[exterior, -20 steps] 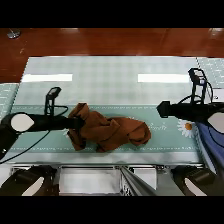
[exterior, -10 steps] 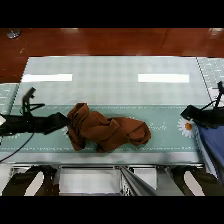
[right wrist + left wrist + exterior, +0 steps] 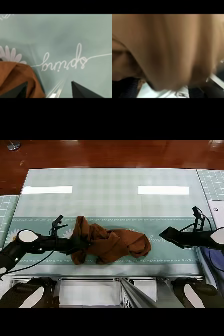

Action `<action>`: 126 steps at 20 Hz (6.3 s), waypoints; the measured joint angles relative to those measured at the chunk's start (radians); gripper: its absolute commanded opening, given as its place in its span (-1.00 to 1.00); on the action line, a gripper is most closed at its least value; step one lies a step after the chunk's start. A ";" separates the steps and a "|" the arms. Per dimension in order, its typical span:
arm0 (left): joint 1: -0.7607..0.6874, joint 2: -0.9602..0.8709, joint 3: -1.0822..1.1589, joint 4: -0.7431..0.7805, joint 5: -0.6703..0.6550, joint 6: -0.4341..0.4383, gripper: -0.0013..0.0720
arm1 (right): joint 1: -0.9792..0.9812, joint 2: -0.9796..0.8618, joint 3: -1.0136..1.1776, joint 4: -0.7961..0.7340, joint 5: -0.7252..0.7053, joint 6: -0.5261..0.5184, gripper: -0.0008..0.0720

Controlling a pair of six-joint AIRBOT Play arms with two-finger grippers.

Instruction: Fold the shirts.

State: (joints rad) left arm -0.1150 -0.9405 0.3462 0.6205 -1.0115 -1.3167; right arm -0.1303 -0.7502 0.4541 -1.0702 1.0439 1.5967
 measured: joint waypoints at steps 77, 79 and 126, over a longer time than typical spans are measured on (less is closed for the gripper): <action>0.315 -0.199 0.588 0.293 -0.148 -0.112 0.95 | -0.182 -0.489 0.606 0.014 0.141 -0.216 0.76; 0.353 -0.113 0.525 0.318 -0.180 -0.112 0.95 | -0.278 -0.432 0.559 -0.020 0.169 -0.229 0.75; 0.075 0.000 0.460 -0.063 0.205 0.023 -0.87 | 0.011 -0.603 0.712 0.221 0.105 -0.145 -0.92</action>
State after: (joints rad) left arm -0.0399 -0.9409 0.8059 0.5575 -0.8066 -1.2938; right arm -0.1188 -1.3533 1.1664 -0.8490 1.1488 1.4513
